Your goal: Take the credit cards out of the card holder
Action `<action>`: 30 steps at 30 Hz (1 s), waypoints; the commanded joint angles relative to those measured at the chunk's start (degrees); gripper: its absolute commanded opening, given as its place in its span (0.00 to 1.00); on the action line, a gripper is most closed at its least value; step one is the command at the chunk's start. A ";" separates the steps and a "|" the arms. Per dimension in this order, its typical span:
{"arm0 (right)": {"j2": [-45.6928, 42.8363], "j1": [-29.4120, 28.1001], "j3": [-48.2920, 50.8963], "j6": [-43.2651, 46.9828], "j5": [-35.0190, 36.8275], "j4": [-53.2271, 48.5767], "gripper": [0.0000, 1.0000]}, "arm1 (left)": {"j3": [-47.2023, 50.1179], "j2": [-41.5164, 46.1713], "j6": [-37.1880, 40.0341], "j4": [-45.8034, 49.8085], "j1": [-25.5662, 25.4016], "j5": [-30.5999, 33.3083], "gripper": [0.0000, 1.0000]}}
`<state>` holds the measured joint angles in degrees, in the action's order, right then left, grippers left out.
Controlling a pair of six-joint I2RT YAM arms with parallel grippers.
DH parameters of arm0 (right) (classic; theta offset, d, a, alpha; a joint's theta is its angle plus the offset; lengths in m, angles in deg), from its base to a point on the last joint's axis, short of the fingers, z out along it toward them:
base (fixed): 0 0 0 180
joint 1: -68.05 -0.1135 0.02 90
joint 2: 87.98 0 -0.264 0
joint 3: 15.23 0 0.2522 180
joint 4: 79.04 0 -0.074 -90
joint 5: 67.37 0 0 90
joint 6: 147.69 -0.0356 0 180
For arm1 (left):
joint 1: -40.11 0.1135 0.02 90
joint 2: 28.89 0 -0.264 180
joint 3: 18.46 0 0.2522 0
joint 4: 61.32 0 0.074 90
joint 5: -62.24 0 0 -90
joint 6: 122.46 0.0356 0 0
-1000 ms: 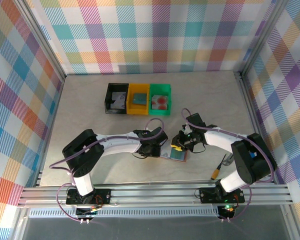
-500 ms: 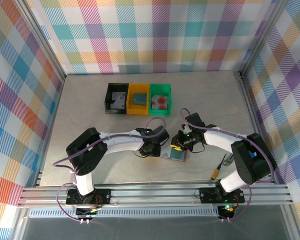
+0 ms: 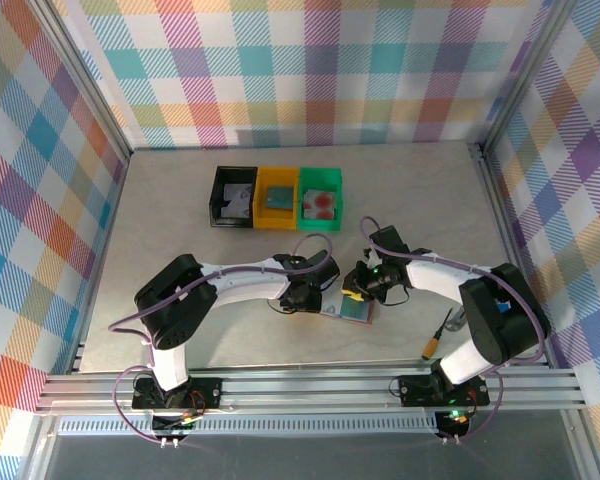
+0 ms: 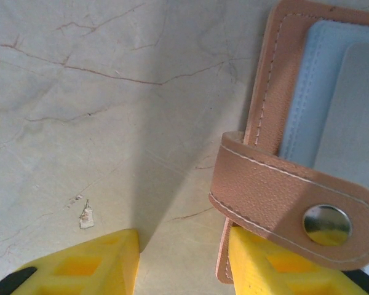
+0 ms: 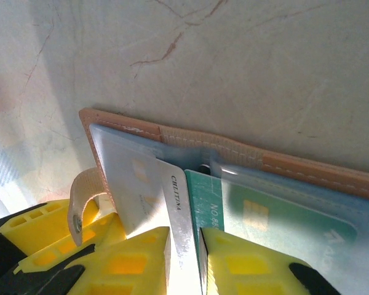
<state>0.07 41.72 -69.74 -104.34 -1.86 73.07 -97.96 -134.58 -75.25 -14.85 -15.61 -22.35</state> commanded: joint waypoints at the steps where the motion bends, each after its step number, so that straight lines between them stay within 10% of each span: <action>1: 1.11 -0.48 -0.65 1.24 -0.47 1.67 0.20 | 1.49 -4.84 -0.92 -1.93 -0.09 -5.36 0.43; 30: 2.17 -0.83 2.21 2.44 -0.54 8.27 0.19 | 1.81 -7.00 -1.00 -3.29 -0.53 -6.90 0.42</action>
<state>2.30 41.33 -68.58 -103.27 -2.01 79.91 -98.51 -135.22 -75.27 -14.35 -15.61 -22.70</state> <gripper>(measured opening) 0.191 0.424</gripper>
